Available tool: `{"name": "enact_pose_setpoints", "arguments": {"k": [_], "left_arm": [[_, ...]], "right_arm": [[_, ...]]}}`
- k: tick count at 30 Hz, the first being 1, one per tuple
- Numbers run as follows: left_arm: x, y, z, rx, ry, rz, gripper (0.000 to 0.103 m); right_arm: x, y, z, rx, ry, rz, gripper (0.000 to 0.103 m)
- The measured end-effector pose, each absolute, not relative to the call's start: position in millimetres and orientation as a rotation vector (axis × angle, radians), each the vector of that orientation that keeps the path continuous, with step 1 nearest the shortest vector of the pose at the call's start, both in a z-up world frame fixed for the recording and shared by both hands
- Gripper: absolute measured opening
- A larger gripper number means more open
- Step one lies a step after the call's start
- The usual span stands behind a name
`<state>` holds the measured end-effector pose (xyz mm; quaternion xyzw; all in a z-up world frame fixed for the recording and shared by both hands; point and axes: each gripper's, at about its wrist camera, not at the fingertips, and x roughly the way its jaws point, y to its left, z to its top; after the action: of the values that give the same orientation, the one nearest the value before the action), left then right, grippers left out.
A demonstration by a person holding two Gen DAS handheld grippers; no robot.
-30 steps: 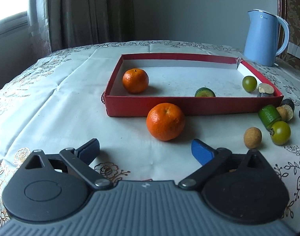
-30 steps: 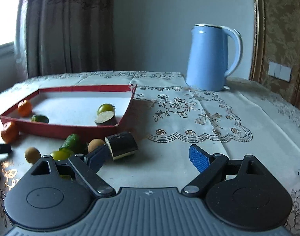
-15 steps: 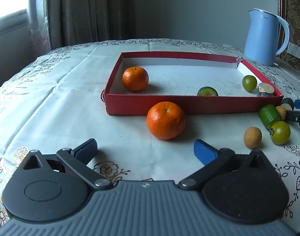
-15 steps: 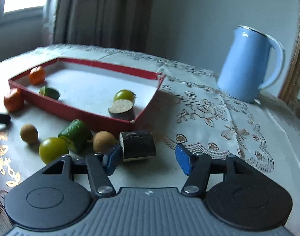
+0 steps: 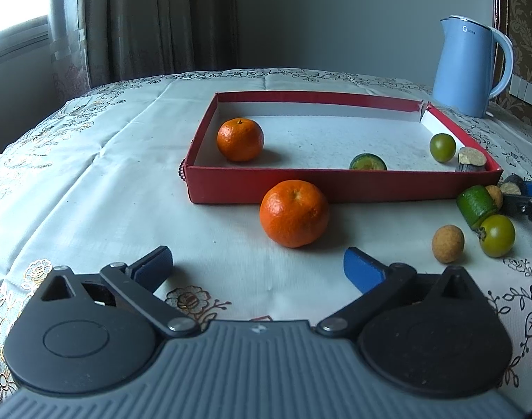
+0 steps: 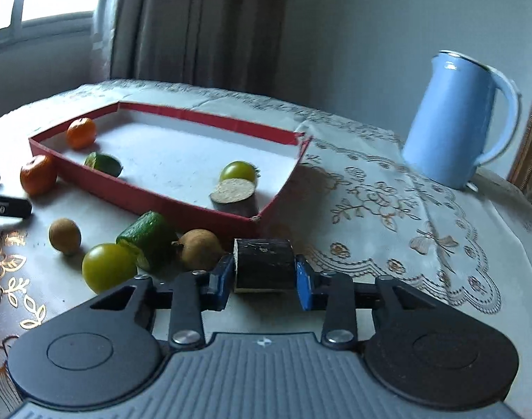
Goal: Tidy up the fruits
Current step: 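Carry the eggplant piece into the tray and open the right gripper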
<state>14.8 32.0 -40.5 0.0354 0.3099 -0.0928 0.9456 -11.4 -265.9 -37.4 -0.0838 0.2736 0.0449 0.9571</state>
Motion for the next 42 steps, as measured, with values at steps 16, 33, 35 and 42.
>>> {"name": "enact_pose_setpoints", "arguments": {"k": [16, 33, 35, 42], "left_arm": [[15, 32, -41, 0.071, 0.633, -0.189, 0.103], [15, 32, -41, 0.069, 0.633, -0.190, 0.103], [15, 32, -41, 0.068, 0.633, -0.190, 0.103], [15, 32, -41, 0.068, 0.633, -0.190, 0.103]], "right_arm": [[-35, -260, -8, -0.091, 0.426, -0.020, 0.036], [1, -225, 8, -0.074, 0.398, 0.012, 0.036], [10, -220, 9, -0.082, 0.399, 0.015, 0.036], [52, -207, 9, -0.087, 0.432, 0.022, 0.036]]}}
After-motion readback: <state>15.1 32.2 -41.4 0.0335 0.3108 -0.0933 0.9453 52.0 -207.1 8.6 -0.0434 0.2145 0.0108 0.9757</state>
